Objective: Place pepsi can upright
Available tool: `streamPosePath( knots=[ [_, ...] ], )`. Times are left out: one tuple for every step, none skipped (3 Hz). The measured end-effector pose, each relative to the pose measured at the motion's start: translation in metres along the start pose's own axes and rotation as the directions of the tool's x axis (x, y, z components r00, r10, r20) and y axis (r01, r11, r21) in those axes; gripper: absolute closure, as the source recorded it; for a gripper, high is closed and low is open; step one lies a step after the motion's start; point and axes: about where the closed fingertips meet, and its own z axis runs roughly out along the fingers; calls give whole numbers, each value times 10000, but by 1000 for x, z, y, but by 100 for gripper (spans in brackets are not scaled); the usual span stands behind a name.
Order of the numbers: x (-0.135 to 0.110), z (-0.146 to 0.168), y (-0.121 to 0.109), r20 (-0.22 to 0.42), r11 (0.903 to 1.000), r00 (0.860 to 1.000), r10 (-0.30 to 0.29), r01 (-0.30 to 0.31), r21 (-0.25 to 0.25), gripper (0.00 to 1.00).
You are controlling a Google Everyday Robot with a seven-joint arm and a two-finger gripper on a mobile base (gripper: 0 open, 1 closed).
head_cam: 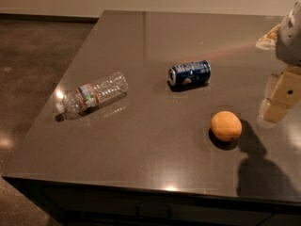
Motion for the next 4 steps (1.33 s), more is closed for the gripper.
streamPosePath(
  knots=[
    [0,0,0,1,10000,10000,0,0,2,0],
    [-4,2,-8,-112,10000,9999,6,-6,-13,0],
    [-21,17,-31,19,9998,9998,-202,202,-13,0],
    [-42,44,-64,354,9971,9965,-757,758,-33,0]
  ],
)
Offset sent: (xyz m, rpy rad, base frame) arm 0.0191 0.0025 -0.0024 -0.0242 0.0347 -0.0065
